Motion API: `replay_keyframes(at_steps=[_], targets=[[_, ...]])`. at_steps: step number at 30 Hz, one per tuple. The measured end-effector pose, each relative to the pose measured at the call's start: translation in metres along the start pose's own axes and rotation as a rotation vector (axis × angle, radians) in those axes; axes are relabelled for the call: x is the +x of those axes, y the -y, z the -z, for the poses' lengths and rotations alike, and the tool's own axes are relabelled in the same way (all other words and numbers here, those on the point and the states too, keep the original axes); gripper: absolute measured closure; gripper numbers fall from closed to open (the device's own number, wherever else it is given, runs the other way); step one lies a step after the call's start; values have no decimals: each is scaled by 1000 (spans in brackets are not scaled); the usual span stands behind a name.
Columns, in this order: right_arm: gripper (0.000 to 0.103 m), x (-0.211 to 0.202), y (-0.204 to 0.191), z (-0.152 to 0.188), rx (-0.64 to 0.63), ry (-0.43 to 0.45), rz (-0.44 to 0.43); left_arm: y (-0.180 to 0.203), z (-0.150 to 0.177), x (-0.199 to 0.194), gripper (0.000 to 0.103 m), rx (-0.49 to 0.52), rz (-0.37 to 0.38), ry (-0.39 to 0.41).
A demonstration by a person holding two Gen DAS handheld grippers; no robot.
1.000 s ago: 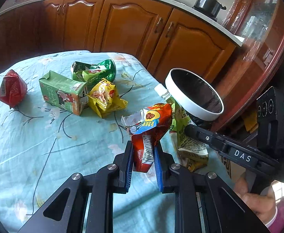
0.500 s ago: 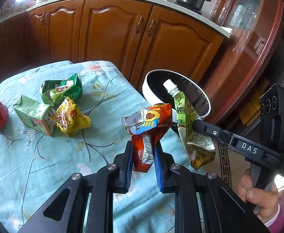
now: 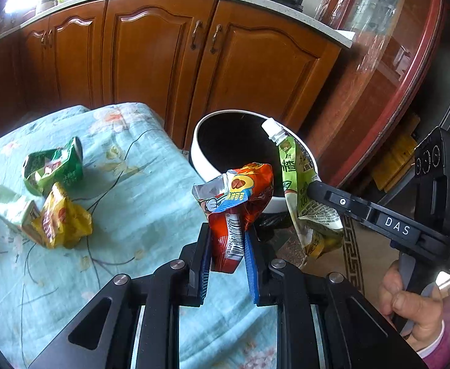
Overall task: Collect trash
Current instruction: 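Carry the orange snack bag and green drink pouch over the trash bin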
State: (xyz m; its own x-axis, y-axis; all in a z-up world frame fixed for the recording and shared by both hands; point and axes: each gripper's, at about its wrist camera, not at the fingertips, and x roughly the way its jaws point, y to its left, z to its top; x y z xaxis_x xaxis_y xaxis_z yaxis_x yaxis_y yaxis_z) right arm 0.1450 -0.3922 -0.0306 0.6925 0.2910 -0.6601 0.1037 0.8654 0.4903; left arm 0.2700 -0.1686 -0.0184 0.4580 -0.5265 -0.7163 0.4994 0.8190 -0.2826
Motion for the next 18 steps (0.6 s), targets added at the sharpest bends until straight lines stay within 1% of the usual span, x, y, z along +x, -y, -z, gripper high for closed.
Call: replay_keyframes(at_steps=[8, 12, 18], targets=[[100, 1, 22, -25, 7, 25, 45, 6, -22, 22, 84, 4, 17, -8], [100, 5, 31, -39, 14, 29, 64, 3, -37, 40, 84, -14, 34, -30], [100, 11, 42, -57, 11, 41, 82, 2, -58, 68, 84, -26, 34, -51]])
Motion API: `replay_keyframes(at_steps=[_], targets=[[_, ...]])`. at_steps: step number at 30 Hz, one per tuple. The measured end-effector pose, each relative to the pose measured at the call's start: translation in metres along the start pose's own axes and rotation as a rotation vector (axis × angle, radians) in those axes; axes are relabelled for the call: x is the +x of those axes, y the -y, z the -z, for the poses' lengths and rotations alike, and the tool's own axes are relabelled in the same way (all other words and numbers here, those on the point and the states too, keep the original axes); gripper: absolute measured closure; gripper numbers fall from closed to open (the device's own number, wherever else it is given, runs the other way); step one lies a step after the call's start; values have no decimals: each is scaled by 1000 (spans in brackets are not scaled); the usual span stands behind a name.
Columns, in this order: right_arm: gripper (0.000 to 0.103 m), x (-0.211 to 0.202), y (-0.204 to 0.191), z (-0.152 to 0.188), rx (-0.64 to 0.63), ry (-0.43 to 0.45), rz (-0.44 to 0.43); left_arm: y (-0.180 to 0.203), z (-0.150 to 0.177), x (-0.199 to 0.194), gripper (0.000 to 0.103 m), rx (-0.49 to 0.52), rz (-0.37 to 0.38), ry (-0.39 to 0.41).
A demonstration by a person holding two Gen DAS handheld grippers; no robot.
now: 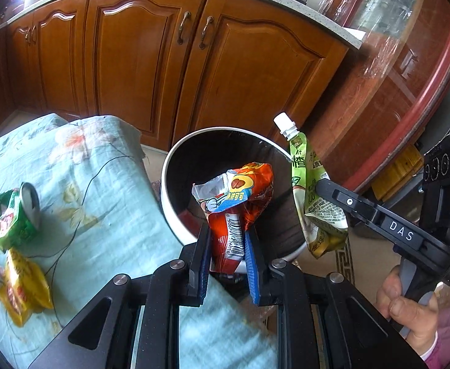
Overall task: Collect trash
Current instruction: 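Carry the orange snack bag and green drink pouch over the trash bin, then open both tools to drop the bag and pouch into the bin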
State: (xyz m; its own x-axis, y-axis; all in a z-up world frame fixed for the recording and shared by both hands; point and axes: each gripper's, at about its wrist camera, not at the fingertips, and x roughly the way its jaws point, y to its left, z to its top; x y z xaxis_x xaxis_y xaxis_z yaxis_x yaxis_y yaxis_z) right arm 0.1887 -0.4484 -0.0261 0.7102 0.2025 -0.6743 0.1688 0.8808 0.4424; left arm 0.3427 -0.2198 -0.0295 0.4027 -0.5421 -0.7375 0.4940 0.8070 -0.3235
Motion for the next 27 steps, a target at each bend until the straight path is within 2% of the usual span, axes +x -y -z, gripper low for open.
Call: replay_keyframes(at_steps=[12, 14, 17, 18, 19, 21, 23, 27], targets=[[100, 34, 15, -12, -1, -36, 24, 9, -22, 45, 82, 10, -45, -28], [99, 38, 16, -12, 3, -43, 31, 10, -22, 48, 76, 10, -52, -29], [93, 42, 18, -13, 12, -50, 30, 9, -20, 47, 66, -1, -66, -18], [86, 44, 17, -14, 12, -50, 34, 10, -20, 47, 66, -1, -63, -17], [70, 43, 17, -13, 12, -50, 34, 9, -17, 45, 64, -4, -59, -16], [50, 40, 16, -10, 7, -37, 19, 7, -12, 40, 57, -9, -56, -8], [49, 37, 14, -7, 7, -26, 11, 6, -4, 33, 52, -9, -63, 1], [30, 31, 13, 0, 24, -14, -16, 2, 15, 15, 47, -30, -58, 19]])
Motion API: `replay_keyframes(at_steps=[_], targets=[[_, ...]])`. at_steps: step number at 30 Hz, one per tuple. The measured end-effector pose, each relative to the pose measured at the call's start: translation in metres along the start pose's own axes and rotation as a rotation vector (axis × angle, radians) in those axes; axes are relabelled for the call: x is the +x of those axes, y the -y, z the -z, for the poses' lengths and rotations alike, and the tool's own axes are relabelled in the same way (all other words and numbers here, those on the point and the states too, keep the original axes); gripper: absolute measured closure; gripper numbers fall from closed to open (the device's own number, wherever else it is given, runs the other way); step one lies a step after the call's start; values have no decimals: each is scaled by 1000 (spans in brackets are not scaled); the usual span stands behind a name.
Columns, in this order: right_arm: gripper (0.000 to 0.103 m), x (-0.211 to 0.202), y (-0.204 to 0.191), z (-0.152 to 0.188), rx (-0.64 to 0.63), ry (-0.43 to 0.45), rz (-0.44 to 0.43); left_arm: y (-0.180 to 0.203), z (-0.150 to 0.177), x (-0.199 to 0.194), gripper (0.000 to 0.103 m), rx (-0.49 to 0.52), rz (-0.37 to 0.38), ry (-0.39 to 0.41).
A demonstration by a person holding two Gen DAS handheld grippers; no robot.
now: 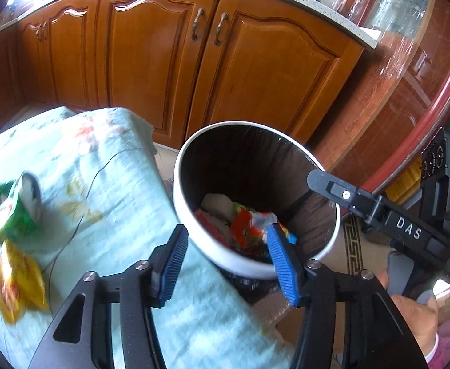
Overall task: Collect trash
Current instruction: 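Move both open tools back over the remaining trash on the table, then grasp the yellow snack bag with the right tool while the left grasps the green juice box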
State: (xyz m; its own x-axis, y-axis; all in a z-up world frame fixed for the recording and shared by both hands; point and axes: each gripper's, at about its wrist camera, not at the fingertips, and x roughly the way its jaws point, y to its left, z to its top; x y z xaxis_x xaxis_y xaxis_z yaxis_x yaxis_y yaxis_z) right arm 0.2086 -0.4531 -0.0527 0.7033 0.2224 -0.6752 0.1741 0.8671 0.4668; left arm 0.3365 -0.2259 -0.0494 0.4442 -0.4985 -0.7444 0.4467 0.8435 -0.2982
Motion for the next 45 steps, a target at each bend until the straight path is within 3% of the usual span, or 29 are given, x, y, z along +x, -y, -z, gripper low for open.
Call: replay_keyframes(at_steps=[5, 11, 27, 39, 45], targets=[[24, -6, -9, 14, 12, -1, -28, -15, 25, -28, 43, -38, -4, 23], [23, -11, -28, 33, 17, -17, -71, -40, 52, -64, 42, -112, -22, 41], [21, 3, -106, 80, -60, -107, -182, -123, 113, -138, 42, -288, -145, 79], [22, 31, -166, 94, -164, -180, -260, -163, 108, -162, 42, -379, -190, 116], [29, 57, -189, 89, -211, -215, -286, -179, 95, -165, 40, -415, -203, 128]])
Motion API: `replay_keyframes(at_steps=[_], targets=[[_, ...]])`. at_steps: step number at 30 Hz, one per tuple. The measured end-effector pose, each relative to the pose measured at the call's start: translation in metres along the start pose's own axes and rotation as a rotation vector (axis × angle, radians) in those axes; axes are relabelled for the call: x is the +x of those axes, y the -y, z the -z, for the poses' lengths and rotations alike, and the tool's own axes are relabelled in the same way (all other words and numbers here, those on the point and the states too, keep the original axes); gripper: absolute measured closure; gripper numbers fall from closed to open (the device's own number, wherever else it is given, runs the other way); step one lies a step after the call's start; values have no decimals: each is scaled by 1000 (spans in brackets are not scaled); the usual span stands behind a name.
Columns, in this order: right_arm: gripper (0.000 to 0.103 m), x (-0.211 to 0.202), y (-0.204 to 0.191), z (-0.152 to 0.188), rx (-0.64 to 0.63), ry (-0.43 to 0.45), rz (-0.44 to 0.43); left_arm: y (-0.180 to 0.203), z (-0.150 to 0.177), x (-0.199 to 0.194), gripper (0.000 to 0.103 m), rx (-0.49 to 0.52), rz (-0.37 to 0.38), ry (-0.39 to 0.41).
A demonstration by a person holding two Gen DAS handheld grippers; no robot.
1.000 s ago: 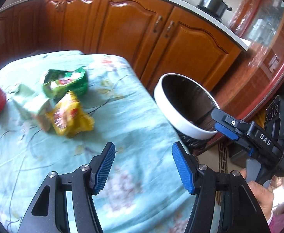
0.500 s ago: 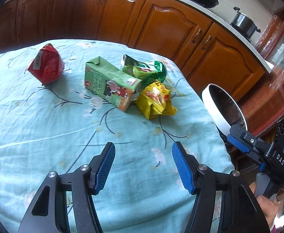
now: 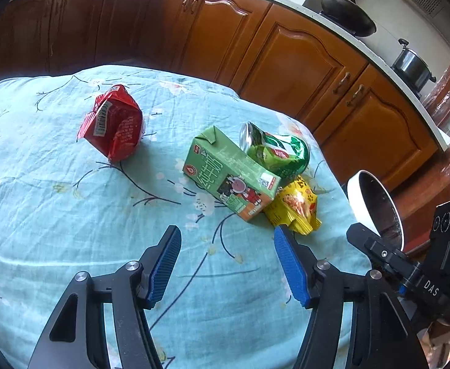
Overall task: Collect trash
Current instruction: 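Grasp the yellow snack bag with the right tool while the left grasps the green juice box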
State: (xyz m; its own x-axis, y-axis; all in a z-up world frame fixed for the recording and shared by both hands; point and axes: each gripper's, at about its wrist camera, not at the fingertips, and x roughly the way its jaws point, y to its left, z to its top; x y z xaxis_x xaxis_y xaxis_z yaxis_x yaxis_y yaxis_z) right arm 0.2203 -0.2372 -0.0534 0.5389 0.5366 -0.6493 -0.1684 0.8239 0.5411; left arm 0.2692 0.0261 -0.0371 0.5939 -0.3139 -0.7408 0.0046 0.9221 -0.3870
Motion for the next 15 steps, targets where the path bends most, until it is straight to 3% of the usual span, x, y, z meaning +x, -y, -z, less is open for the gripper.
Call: replay_keyframes(at_steps=[5, 6, 10, 15], targets=[[38, 28, -7, -14, -33, -34, -23, -5, -12, 3, 40, -17, -8, 9], [43, 34, -7, -15, -36, -43, -24, -5, -14, 4, 39, -19, -8, 9], [92, 53, -7, -17, -36, -97, -39, -1, -19, 13, 35, -24, 3, 4], [96, 33, 2, -12, -5, -51, -35, 14, -27, 33, 27, -25, -22, 1]])
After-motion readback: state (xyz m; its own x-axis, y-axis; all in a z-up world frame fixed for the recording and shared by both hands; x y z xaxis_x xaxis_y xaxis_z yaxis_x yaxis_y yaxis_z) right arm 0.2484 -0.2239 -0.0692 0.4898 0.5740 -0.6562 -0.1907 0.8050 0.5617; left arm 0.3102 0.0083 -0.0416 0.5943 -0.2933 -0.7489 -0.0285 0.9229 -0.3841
